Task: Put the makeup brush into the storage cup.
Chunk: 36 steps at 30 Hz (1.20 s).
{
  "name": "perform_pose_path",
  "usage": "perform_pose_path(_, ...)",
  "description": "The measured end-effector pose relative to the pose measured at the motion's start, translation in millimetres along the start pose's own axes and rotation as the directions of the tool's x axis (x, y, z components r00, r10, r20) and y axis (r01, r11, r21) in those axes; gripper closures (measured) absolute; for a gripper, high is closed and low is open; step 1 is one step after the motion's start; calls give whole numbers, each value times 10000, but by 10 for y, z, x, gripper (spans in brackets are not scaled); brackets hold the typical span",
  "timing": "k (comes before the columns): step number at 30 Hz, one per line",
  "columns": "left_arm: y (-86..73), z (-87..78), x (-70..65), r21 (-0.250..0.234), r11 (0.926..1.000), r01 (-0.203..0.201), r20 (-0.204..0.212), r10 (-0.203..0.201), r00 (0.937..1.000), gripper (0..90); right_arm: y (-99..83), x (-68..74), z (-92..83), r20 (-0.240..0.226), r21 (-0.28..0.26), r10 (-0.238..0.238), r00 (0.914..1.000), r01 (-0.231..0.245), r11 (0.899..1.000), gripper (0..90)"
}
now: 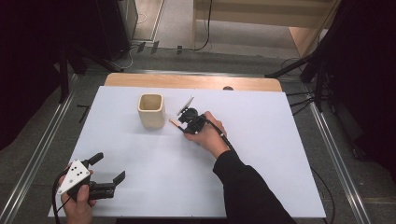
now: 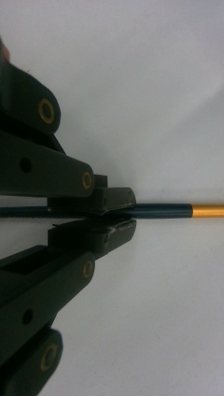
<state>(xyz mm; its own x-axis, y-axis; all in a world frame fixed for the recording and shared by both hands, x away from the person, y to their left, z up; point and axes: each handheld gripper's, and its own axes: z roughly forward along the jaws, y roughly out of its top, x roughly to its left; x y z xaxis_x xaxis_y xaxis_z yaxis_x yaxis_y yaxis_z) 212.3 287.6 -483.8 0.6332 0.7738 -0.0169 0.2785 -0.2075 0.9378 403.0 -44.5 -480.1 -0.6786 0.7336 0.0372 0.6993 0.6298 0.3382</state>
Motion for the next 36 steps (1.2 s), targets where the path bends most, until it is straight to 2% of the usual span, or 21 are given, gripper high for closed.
perform_pose_path(5,3,9,-6,-9,10000,52,56,-52,10000,0,-21,34,0,227,-168,111,9997,-107,9998,857)
perform_pose_path(7,4,11,-7,-15,10000,42,67,-42,10000,0,-30,38,0,308,-239,11,9995,-4,9997,858)
perform_pose_path(11,0,27,-4,-41,9999,134,93,-134,9999,0,-106,20,-21,28,-740,331,9994,-328,9967,858)
perform_pose_path(18,21,65,-49,-130,9998,151,180,-148,9997,0,-279,-7,-158,-117,-1665,473,9988,-486,9848,858)
perform_pose_path(19,21,65,-49,-130,9998,151,180,-148,9997,0,-279,-7,-158,-117,-1665,473,9988,-486,9848,858)
perform_pose_path(21,40,105,-77,-175,9998,113,205,-110,9997,0,-375,-35,-243,-107,-2173,485,9988,-496,9748,858)
perform_pose_path(27,92,222,-89,-206,9993,318,249,-313,9992,0,-594,-87,-388,-328,-2984,603,9976,-674,9521,858)
perform_pose_path(31,128,330,-132,-105,9995,299,425,-294,9987,0,-749,-84,-471,-484,-3567,646,9967,-777,9310,858)
perform_pose_path(36,223,462,-202,-155,9997,207,601,-197,9980,0,-938,-69,-594,-732,-4250,754,9945,-995,8997,858)
